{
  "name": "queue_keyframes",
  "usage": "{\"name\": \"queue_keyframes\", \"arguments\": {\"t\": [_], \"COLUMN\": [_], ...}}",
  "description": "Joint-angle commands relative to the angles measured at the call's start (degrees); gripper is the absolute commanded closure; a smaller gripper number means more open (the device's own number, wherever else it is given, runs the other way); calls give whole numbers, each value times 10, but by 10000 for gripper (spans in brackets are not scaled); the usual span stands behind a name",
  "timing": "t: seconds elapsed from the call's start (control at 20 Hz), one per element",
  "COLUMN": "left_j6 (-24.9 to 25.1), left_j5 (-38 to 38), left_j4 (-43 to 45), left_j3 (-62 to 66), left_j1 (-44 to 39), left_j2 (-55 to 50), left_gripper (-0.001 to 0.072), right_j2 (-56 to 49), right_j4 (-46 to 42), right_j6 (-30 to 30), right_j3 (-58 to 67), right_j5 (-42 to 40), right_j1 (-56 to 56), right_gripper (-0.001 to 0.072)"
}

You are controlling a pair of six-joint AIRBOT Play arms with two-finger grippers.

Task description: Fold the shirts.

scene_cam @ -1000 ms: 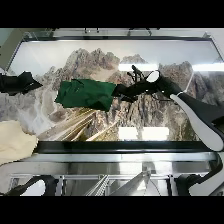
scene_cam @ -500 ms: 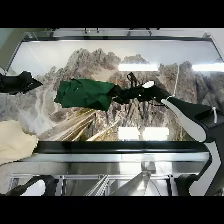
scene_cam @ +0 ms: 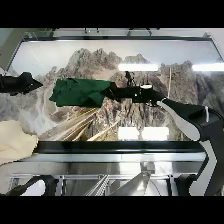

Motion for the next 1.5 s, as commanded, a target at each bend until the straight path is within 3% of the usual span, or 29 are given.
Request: {"name": "queue_keyframes", "arguments": {"t": [0.0, 0.15, 0.25, 0.3, 0.35, 0.45, 0.65, 0.8, 0.95, 1.15, 1.35, 1.45], "left_j6": [0, 1, 1, 1, 1, 1, 0, 0, 0, 0, 1, 1], "left_j5": [-21, -35, -42, -50, -59, -69, -68, -68, -68, -82, -75, -67], "left_j4": [1, 1, 1, 0, 0, 0, -2, -2, -2, 1, 1, 1], "left_j3": [0, 0, -1, 0, -1, -1, -1, -1, -1, -1, -1, -1], "left_j1": [1, 1, 1, 1, 1, 0, -1, -1, -2, -24, -56, -67], "left_j2": [0, 0, 0, 0, 0, 0, 0, 0, 0, 0, 0, 0], "left_gripper": [683, 683, 683, 683, 683, 683, 683, 683, 683, 683, 683, 683], "right_j2": [66, 188, 281, 329, 369, 435, 456, 405, 319, 202, 208, 236], "right_j4": [-50, -330, -628, -770, -864, -951, -921, -913, -913, -890, -758, -753], "right_j6": [9, 223, 419, 491, 520, 521, 504, 499, 497, 475, 485, 515], "right_j3": [3, 4, 29, 56, 87, 158, 249, 250, 256, 348, 394, 394], "right_j5": [44, 52, 122, 198, 274, 380, 450, 443, 403, 422, 247, 186], "right_j1": [-26, -81, -134, -165, -197, -280, -477, -571, -616, -629, -640, -649], "right_gripper": [686, 686, 685, 686, 685, 685, 685, 685, 685, 685, 685, 685]}}
